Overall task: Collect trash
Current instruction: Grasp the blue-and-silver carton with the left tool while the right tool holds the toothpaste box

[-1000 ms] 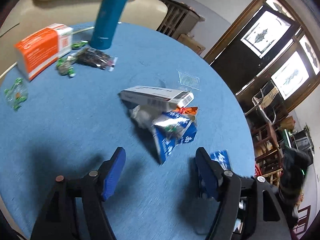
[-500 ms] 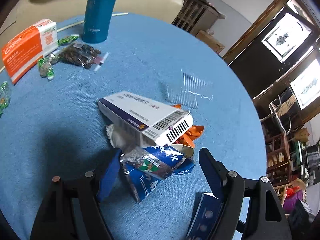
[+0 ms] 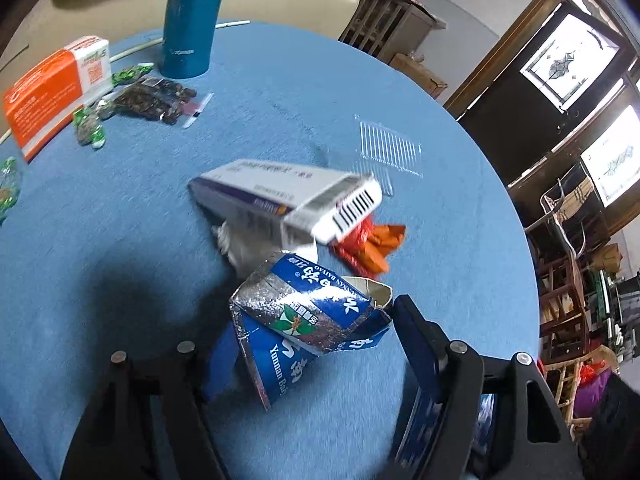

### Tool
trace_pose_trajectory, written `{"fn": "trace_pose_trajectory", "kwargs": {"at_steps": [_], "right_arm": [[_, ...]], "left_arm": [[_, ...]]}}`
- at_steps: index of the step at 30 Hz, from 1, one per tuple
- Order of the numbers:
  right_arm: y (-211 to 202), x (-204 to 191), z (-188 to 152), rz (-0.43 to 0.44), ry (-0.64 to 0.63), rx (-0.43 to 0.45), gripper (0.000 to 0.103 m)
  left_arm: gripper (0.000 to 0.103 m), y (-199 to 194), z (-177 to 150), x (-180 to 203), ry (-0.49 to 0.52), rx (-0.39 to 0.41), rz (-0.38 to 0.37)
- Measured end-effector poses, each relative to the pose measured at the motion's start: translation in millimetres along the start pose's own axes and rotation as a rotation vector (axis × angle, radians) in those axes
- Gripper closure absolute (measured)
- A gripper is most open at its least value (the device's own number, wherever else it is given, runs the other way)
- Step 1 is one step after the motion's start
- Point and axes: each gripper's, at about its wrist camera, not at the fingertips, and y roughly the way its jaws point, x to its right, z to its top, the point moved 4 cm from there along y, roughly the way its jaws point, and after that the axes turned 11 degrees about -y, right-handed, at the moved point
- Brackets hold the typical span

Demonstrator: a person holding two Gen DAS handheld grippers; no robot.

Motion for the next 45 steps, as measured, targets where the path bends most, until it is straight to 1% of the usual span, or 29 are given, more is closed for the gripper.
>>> {"fn": "trace_pose_trajectory", "kwargs": {"at_steps": [6, 8, 14, 21, 34, 45], "right_arm": [[-19.9, 10.6, 2.2, -0.035, 0.017, 0.042, 0.047], [-24.7, 15.9, 1.6, -0.045, 0.031, 0.053, 0.047], [-47.0, 29.9, -1.4, -0.075, 0.069, 0.091, 0.047], [-78.0, 32.8, -5.5, -0.089, 0.083, 0.149, 0.047], [-131.8, 37.3, -14.5, -0.092, 0.103, 0.26, 0.047], [-151.0, 48.2, -22.6, -0.078, 0.131, 0.301, 0.047]], "left_arm": [[0.029, -29.6, -20.6, 1.7, 0.037, 0.02, 0.011], [0.029, -42.4, -29.1, 3.6, 0.059, 0.039, 0.014], [0.028, -78.3, -48.5, 22.6, 0.151, 0.128, 0.035], [0.028, -103.9, -63.8, 45.3, 0.219, 0.174, 0.035], [0.028, -133.9, -87.6, 81.3, 0.314, 0.249, 0.035], [0.028, -131.5, -102.2, 101.8, 0.372, 0.251, 0.045]]}}
